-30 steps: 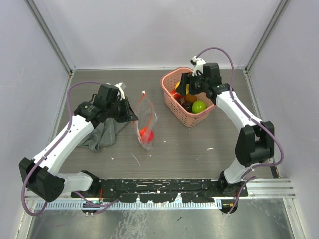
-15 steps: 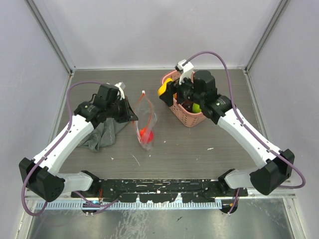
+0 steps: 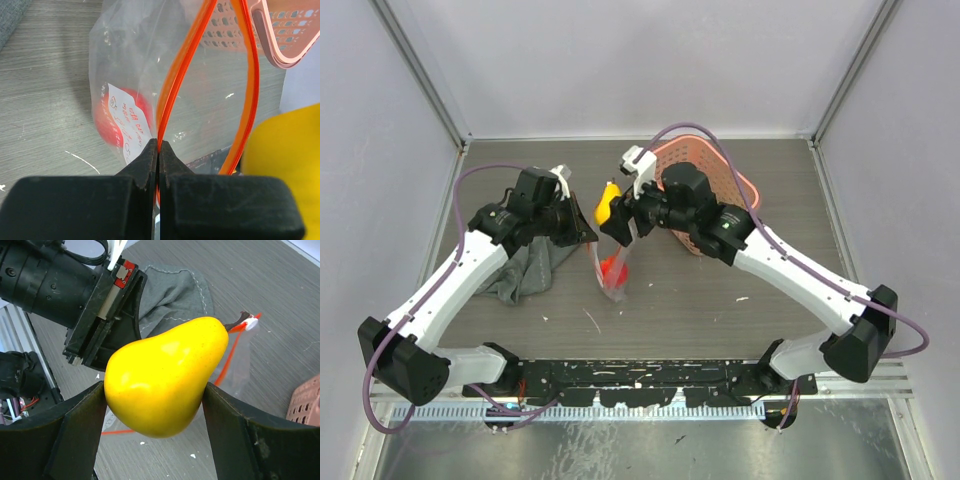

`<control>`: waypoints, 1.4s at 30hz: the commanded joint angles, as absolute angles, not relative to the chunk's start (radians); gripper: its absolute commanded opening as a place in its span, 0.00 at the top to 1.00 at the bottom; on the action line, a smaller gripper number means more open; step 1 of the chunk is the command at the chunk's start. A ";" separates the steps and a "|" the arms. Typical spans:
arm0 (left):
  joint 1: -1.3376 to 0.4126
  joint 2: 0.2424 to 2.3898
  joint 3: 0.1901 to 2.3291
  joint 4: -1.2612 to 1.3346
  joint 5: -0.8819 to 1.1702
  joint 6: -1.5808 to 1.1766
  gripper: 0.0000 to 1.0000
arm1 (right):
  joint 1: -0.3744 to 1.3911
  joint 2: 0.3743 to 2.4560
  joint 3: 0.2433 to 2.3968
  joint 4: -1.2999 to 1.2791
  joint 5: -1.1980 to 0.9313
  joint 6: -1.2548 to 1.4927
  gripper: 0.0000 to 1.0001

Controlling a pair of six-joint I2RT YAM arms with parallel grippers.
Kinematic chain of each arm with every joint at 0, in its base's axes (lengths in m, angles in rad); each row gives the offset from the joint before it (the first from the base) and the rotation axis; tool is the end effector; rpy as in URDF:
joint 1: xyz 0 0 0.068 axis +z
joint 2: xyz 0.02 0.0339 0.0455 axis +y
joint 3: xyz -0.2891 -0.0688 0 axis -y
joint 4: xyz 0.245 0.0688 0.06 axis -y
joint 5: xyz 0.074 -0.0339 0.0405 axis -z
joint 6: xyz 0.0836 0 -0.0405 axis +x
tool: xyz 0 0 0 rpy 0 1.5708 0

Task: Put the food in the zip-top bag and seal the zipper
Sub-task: Place the fake fruit in the zipper food storage bag.

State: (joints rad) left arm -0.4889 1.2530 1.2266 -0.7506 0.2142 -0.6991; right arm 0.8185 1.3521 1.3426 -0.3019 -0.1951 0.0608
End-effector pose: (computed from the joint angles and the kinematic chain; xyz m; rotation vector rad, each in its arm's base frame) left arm 0.2452 -0.1506 0.3325 -0.1490 2.4776 -0.8026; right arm 0.2282 0.2676 0.4056 -0.8495 1.7584 0.7766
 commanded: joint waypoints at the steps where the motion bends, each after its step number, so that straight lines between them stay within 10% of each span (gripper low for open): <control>1: -0.485 1.242 1.268 -0.696 0.244 -0.710 1.00 | 0.842 1.404 1.402 -0.280 -0.151 0.040 0.63; 25: -0.485 1.225 1.242 -0.680 0.258 -0.716 1.00 | 0.848 1.466 1.430 -0.388 -0.109 0.001 0.16; 42: -0.485 1.224 1.236 -0.678 0.257 -0.715 1.00 | 0.847 1.386 1.432 -0.418 -0.024 -0.005 0.11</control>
State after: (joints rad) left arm -0.4889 1.2522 1.2263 -0.7296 0.2398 -0.7177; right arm 0.8444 1.4658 1.3907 -0.4297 -0.0967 0.0074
